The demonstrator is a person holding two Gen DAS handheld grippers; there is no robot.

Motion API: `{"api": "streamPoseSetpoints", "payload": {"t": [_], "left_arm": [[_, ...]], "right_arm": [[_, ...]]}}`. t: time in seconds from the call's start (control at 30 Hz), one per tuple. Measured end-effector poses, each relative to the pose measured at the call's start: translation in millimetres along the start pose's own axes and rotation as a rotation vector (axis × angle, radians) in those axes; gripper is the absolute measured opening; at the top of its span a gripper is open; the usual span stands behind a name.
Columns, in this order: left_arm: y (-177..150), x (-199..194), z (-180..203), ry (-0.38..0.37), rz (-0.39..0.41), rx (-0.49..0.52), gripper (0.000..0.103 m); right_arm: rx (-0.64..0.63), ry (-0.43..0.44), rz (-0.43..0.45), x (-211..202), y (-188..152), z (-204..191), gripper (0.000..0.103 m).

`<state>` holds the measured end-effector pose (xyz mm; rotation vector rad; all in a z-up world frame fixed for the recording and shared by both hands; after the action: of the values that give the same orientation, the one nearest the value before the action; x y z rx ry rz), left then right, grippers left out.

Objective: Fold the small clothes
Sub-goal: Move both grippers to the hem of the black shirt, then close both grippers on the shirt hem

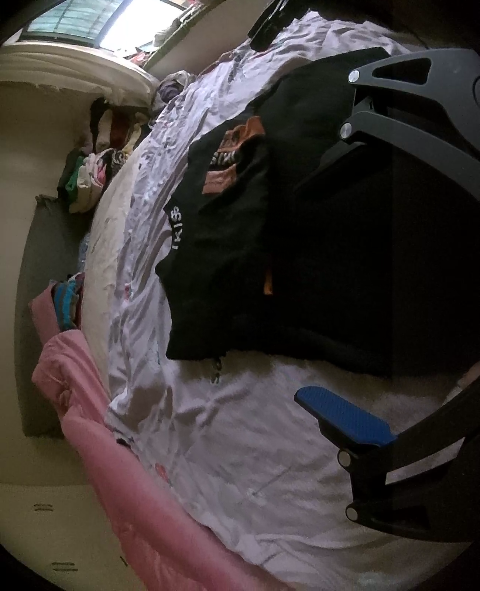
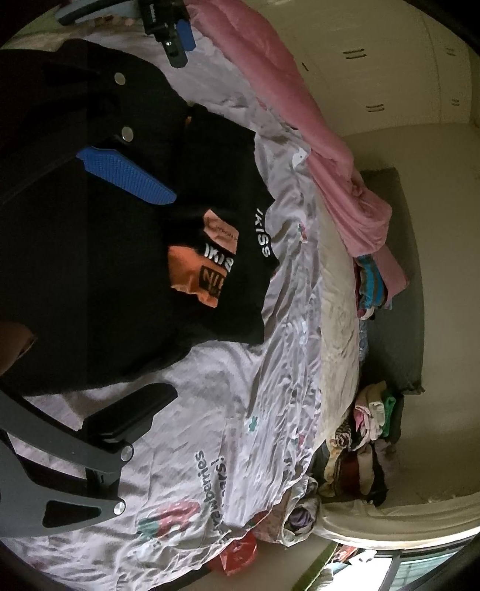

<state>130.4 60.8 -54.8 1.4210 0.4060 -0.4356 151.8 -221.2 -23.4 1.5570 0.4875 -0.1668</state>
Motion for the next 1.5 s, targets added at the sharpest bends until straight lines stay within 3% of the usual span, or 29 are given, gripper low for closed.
{"api": "streamPoseSetpoints", "payload": {"t": [0.47, 0.87, 1.23, 1.3, 1.47, 1.5], "left_arm": [[-17, -36, -4, 0.037, -0.014, 0.024, 0.094], [-48, -47, -11, 0.044, -0.08, 0.003, 0.093], [-88, -59, -26, -0.001, -0.158, -0.061, 0.093], [-93, -63, -26, -0.027, -0.168, -0.084, 0.089], [-109, -67, -27, -0.077, -0.201, -0.131, 0.052], [-112, -67, -27, -0.084, -0.209, -0.139, 0.049]], "right_arm": [[-0.018, 0.005, -0.022, -34, -21, 9, 0.097], [-0.022, 0.004, -0.095, -51, -59, 19, 0.097], [-0.004, -0.01, -0.15, -58, -87, 32, 0.097], [-0.005, -0.01, -0.151, -59, -89, 33, 0.097], [-0.001, -0.007, -0.157, -62, -93, 34, 0.097], [-0.002, -0.006, -0.157, -63, -94, 34, 0.097]]}}
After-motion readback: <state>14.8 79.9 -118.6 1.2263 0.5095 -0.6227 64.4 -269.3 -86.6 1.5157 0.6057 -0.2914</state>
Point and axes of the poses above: each gripper's, at about its wrist camera, not at the fingertips, and x roughly the way its jaws point, z to its right, y to its top, the point moved 10 cm from there along x, roughly the way its jaws point, and after that the axes turned 14 degrees about z, right-handed, at the moved point
